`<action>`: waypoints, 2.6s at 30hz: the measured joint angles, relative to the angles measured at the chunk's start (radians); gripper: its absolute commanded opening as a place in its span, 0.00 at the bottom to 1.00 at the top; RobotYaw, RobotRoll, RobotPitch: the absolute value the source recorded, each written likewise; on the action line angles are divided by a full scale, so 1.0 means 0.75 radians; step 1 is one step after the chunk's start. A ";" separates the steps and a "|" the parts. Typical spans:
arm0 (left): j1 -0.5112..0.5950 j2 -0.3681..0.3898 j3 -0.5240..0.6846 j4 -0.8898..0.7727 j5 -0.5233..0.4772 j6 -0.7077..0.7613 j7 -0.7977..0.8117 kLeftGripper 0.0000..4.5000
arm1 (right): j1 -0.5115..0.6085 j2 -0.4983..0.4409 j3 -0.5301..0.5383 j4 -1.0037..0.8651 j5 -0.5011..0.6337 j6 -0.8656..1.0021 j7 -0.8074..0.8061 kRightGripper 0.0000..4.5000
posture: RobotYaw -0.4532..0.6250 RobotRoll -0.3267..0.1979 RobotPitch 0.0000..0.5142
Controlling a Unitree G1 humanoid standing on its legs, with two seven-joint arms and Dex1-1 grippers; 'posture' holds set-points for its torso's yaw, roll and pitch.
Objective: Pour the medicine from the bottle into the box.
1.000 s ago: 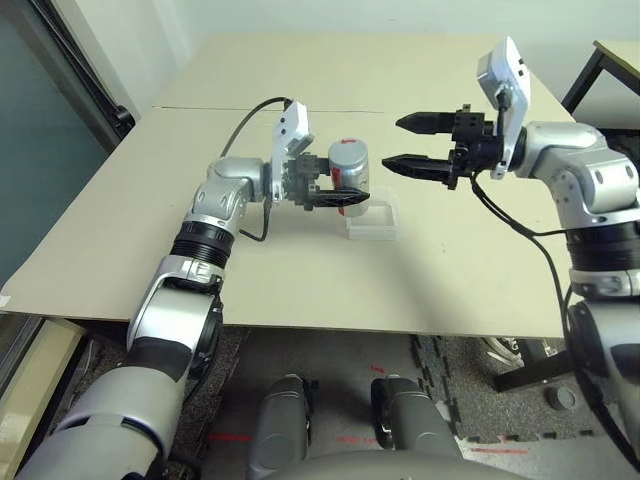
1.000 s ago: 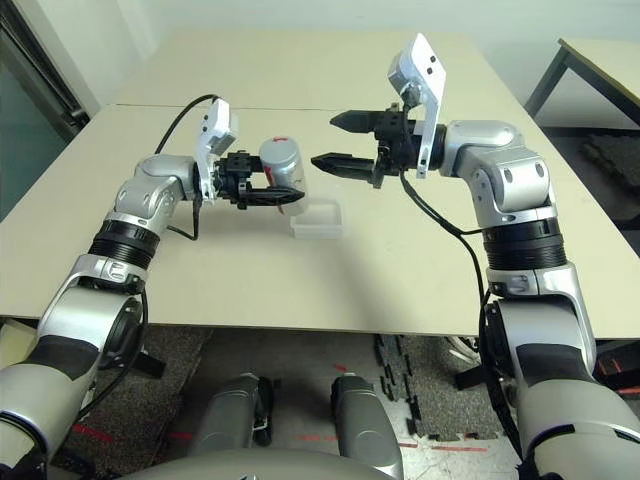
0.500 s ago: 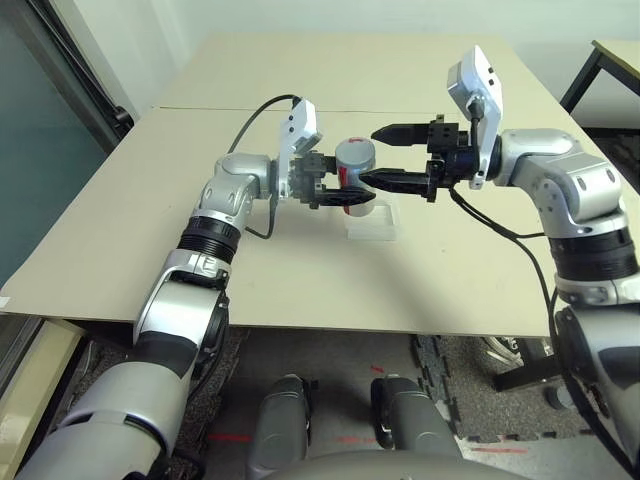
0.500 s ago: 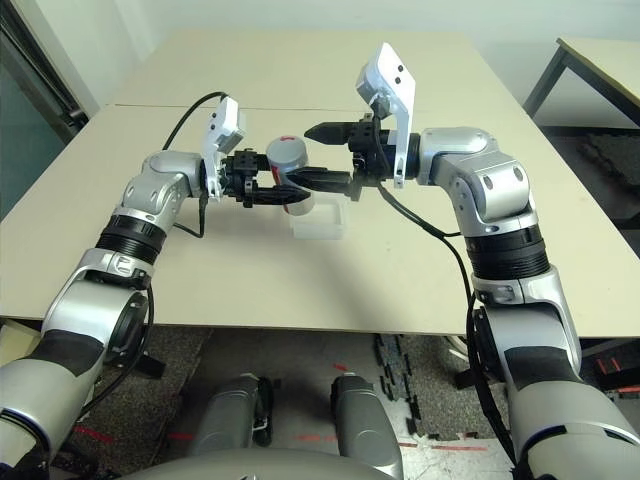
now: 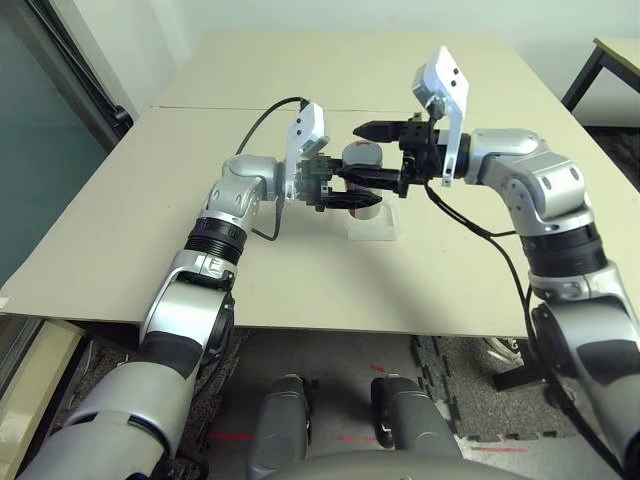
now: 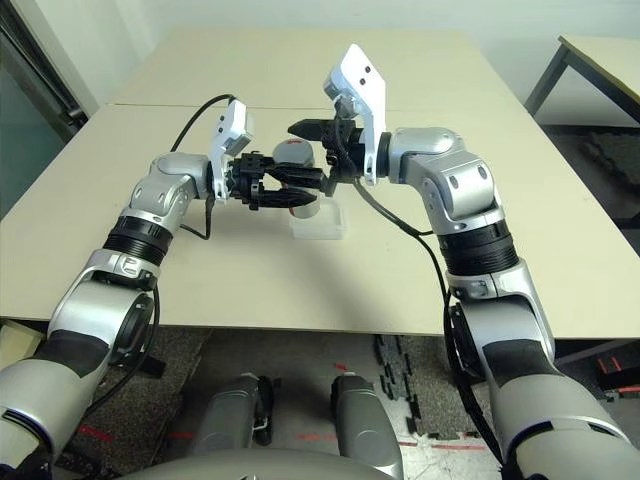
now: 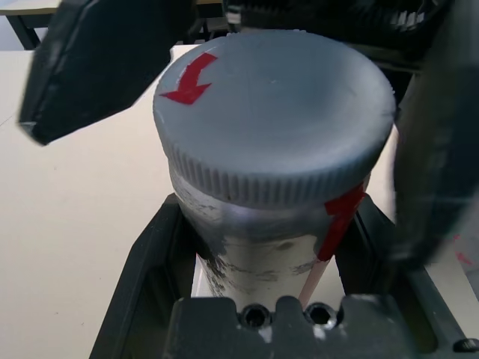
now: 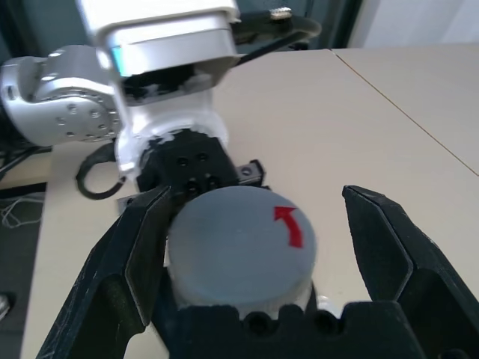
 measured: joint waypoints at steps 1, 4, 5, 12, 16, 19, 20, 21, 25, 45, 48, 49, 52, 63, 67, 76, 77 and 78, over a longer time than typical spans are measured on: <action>0.000 0.000 0.000 0.000 0.001 0.000 0.000 0.63 | 0.000 0.001 0.000 0.004 -0.001 -0.003 0.000 1.00 | 0.40 0.62 0.19; 0.000 0.000 0.000 0.000 0.001 0.001 0.001 0.63 | 0.000 0.001 0.000 0.006 -0.005 -0.013 0.000 1.00 | 0.40 0.62 0.19; 0.000 0.000 0.000 0.000 0.001 0.001 0.001 0.63 | 0.000 -0.001 0.000 0.006 -0.005 -0.013 0.000 1.00 | 0.40 0.62 0.19; 0.000 0.003 0.000 -0.001 0.001 0.004 0.002 0.63 | 0.006 -0.039 -0.002 -0.005 0.020 -0.004 0.004 1.00 | 0.39 0.62 0.18; 0.001 0.010 0.001 -0.001 0.001 0.006 0.008 0.63 | 0.024 -0.081 -0.012 -0.037 0.047 0.014 0.007 1.00 | 0.39 0.62 0.18; 0.001 0.016 0.001 -0.001 0.001 0.006 0.013 0.63 | 0.042 -0.115 -0.023 -0.066 0.070 0.033 0.008 1.00 | 0.39 0.62 0.18; 0.002 0.018 0.001 -0.001 0.001 0.006 0.014 0.63 | 0.050 -0.126 -0.027 -0.075 0.081 0.038 0.008 1.00 | 0.38 0.62 0.18; 0.003 0.023 0.001 0.000 0.001 0.006 0.015 0.63 | 0.058 -0.133 -0.031 -0.082 0.086 0.041 0.008 1.00 | 0.38 0.62 0.18; 0.009 0.050 0.005 0.000 0.001 0.009 0.015 0.63 | 0.065 -0.178 -0.051 -0.082 0.096 0.052 0.006 1.00 | 0.39 0.62 0.17; 0.026 0.061 0.003 -0.004 0.001 0.012 0.000 0.63 | 0.068 -0.254 -0.101 0.041 0.076 0.017 0.048 1.00 | 0.41 0.62 0.16; 0.029 0.080 0.004 -0.005 0.001 0.012 0.000 0.63 | 0.112 -0.299 -0.102 -0.038 0.139 0.109 0.123 1.00 | 0.40 0.62 0.16; 0.030 0.090 0.005 -0.005 0.001 0.012 0.000 0.63 | 0.120 -0.293 -0.102 -0.071 0.167 0.142 0.128 1.00 | 0.40 0.62 0.16; 0.030 0.084 0.006 -0.005 0.001 0.012 0.000 0.63 | 0.121 -0.262 -0.105 -0.144 0.222 0.188 0.121 1.00 | 0.40 0.62 0.16; 0.029 0.074 0.002 -0.001 0.001 0.012 -0.002 0.63 | 0.103 -0.147 -0.094 -0.166 0.246 0.177 0.049 1.00 | 0.40 0.62 0.15; 0.028 0.062 0.001 -0.001 0.001 0.013 -0.004 0.63 | 0.070 -0.105 -0.081 -0.127 0.222 0.140 0.035 1.00 | 0.41 0.62 0.15; 0.027 0.060 -0.001 -0.001 0.003 0.015 -0.015 0.63 | 0.036 -0.034 -0.009 -0.049 0.143 0.041 0.051 1.00 | 0.41 0.62 0.16; 0.027 0.059 -0.001 -0.001 0.003 0.016 -0.015 0.63 | 0.031 -0.030 0.005 -0.041 0.129 0.023 0.055 1.00 | 0.41 0.62 0.16; 0.027 0.059 -0.001 -0.001 0.004 0.016 -0.015 0.63 | 0.027 -0.023 0.012 -0.033 0.119 0.010 0.056 1.00 | 0.41 0.62 0.16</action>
